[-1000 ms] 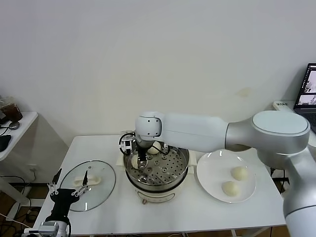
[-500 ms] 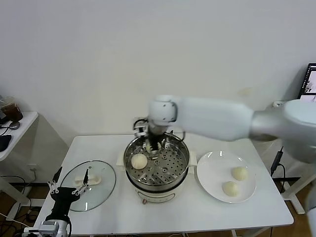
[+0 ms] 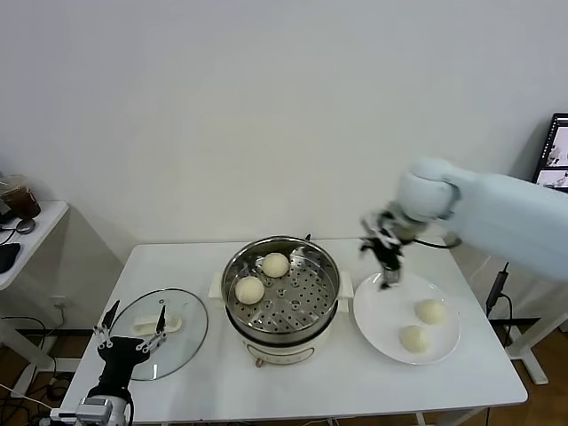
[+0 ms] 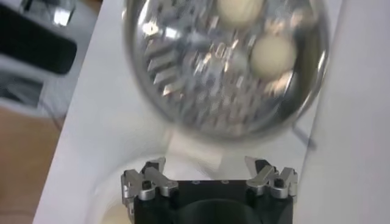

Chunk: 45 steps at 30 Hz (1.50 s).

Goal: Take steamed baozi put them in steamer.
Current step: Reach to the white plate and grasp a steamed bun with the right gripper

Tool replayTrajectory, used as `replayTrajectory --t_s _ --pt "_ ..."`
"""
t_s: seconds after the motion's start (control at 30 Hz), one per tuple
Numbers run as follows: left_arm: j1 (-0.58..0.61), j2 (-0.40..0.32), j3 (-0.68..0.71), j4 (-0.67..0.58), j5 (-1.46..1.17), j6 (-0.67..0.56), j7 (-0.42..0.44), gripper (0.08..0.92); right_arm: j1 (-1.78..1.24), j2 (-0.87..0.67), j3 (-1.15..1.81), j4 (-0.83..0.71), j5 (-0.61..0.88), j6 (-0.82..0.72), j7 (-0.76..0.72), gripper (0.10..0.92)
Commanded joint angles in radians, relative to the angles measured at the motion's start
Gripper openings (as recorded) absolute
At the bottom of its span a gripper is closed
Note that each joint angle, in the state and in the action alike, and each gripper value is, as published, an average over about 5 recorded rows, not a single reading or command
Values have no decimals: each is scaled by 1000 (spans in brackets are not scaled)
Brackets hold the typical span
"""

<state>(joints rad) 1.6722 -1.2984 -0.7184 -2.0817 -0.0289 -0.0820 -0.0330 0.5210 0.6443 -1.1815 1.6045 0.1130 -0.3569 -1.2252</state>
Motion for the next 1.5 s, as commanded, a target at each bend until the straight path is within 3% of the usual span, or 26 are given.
replayTrajectory --t_s 0.03,0.4,1.33,1.5 --pt "4 -2 2 0 4 1 1 823 -433 -342 298 60 -271 154 -50 823" --pt "13 -9 -1 -10 15 9 2 823 -756 -269 530 -9 -304 143 70 823" --pt "17 -18 -27 2 14 5 0 823 -768 -34 520 -194 -354 124 144 822" --pt "18 -19 -29 1 12 6 -1 823 -758 -35 509 -186 -350 97 116 767"
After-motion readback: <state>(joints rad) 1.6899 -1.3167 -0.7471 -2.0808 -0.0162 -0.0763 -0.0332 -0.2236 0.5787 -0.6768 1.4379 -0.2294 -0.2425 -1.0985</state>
